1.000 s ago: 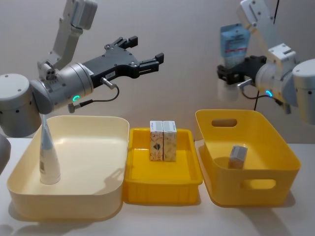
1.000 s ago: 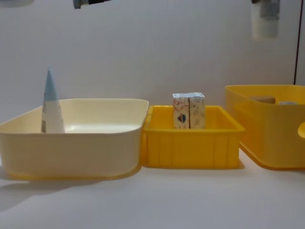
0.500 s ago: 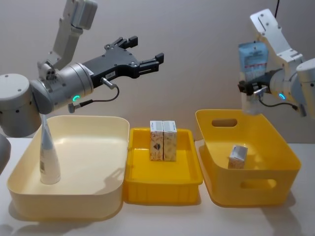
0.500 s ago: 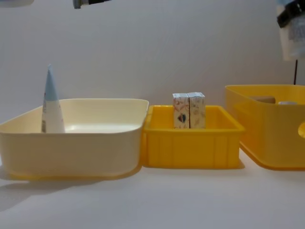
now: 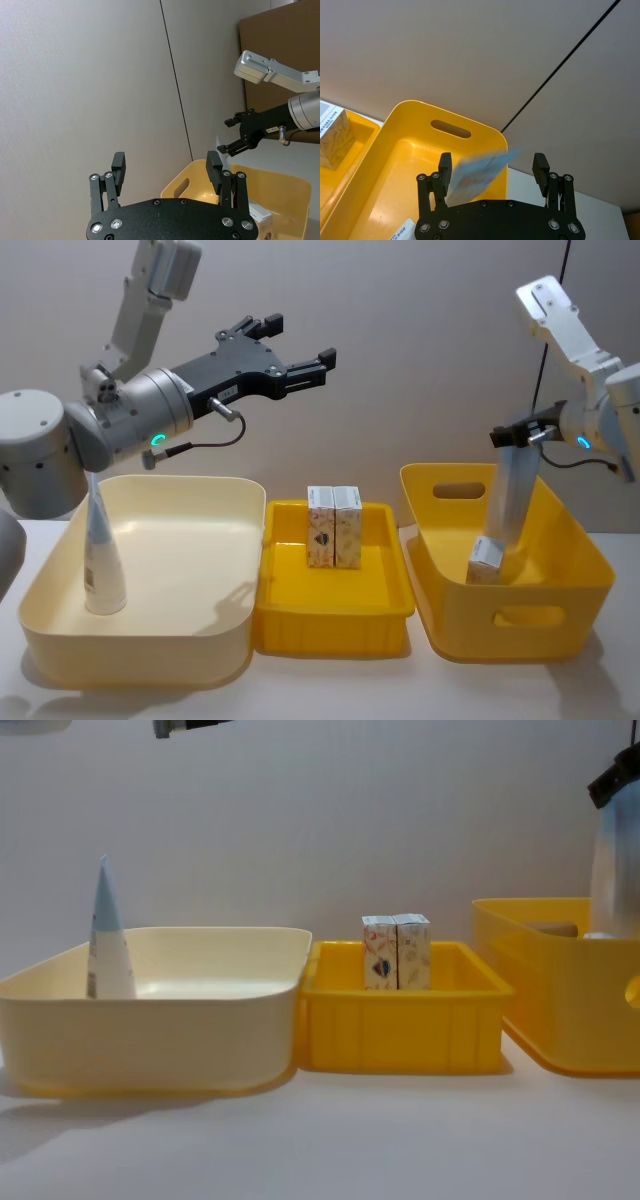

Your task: Bimanual collaborative sorting of washing and personal care products

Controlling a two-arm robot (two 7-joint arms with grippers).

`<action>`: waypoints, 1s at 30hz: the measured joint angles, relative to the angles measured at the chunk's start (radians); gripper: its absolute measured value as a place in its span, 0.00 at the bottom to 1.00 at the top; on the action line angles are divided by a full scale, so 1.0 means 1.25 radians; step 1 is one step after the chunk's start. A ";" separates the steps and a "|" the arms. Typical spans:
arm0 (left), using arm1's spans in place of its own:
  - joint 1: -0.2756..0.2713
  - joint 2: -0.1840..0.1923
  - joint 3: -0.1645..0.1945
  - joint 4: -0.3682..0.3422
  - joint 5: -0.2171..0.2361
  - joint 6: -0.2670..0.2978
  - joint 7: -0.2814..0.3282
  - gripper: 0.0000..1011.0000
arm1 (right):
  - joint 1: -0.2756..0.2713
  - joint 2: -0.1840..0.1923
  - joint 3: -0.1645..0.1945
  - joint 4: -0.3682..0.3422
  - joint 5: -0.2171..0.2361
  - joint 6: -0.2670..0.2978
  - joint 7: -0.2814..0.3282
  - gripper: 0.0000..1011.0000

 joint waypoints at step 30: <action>0.000 0.000 0.000 0.000 0.000 0.000 0.000 0.99 | 0.011 0.001 -0.004 0.026 -0.007 0.013 0.003 0.99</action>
